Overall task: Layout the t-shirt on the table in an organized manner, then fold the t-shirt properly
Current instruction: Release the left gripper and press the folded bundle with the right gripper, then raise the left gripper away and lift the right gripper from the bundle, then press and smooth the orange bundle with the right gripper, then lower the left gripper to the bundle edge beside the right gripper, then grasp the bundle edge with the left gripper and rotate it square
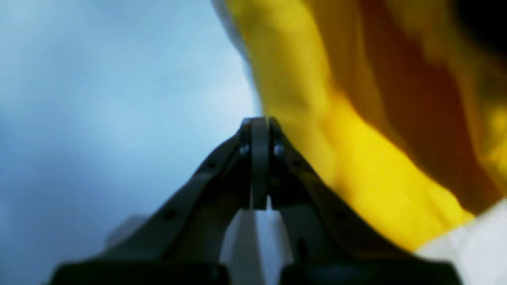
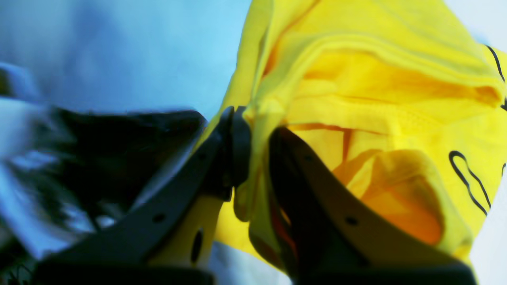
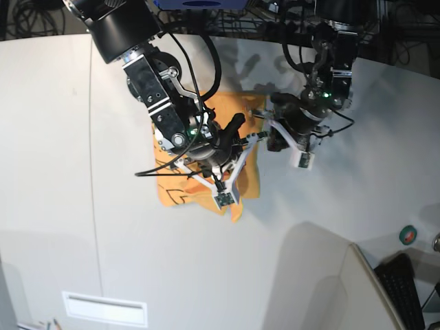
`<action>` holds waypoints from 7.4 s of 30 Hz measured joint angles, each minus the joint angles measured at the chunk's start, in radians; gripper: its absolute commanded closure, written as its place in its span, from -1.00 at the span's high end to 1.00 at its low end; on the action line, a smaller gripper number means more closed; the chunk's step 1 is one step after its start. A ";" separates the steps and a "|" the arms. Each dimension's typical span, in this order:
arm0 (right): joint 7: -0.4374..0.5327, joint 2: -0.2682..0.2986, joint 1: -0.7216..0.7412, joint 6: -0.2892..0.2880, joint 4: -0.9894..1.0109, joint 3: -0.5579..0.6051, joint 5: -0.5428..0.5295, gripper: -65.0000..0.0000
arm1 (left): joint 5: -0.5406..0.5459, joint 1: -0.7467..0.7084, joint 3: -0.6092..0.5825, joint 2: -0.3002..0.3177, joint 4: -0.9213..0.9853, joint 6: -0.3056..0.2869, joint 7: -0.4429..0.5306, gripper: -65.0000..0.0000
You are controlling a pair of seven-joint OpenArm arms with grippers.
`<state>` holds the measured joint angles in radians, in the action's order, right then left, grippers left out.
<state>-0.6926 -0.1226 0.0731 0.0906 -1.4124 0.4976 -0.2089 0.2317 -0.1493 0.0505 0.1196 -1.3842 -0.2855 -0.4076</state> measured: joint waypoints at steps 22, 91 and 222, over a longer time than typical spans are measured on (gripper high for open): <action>0.005 0.001 0.033 0.006 0.104 0.108 -0.151 0.17 | 0.000 -0.090 0.715 0.018 -0.120 -0.001 -0.241 -1.00; 0.080 0.192 0.129 0.198 0.085 0.242 -0.151 -1.00 | 0.000 -0.090 0.832 0.083 -0.047 -0.002 -0.233 -1.00; 0.063 0.505 -0.153 0.207 -0.359 0.068 -0.164 -1.00 | 0.439 0.251 0.007 0.077 0.374 -0.326 -0.405 -1.00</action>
<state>-0.6296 0.3820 -0.0799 0.2977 -1.7718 0.5652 -0.3729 0.6712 0.1013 0.0578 0.1970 -1.0103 -0.6117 -0.8124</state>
